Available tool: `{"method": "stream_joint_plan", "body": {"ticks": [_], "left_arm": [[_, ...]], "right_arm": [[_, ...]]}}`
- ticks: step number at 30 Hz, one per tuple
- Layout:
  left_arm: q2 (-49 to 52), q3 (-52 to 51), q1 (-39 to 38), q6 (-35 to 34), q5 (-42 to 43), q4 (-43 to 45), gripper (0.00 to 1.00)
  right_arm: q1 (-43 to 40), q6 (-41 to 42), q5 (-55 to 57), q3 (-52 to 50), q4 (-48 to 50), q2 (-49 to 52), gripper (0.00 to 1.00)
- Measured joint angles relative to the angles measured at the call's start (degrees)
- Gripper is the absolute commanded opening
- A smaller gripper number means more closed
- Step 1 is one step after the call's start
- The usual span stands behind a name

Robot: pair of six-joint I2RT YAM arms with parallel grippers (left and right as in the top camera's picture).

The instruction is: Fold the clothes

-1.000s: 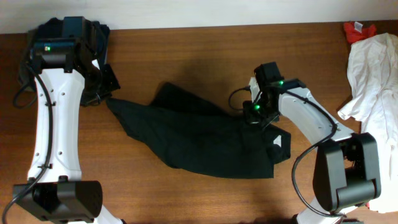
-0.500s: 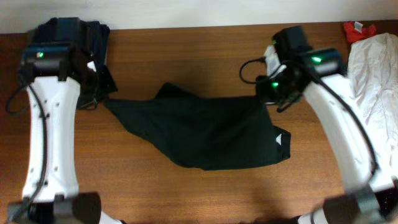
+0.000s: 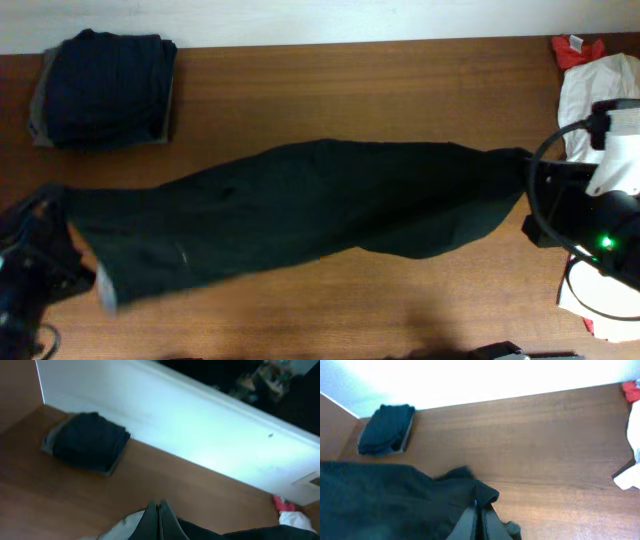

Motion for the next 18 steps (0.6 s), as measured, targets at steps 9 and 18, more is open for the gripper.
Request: {"method": "stream_joint_plan", "body": {"ticks": [9,18], "left_arm": [[5.79,0.28,0.00,-0.02,0.00,5.68,0.01],[29.75,0.11,0.00,-0.17,0.02,24.09,0.01]], "right_arm": [[0.00,2.62,8.68,4.57,2.91,1.73,0.04],[0.00,1.92,12.57,4.94,19.19,19.74,0.04]]}}
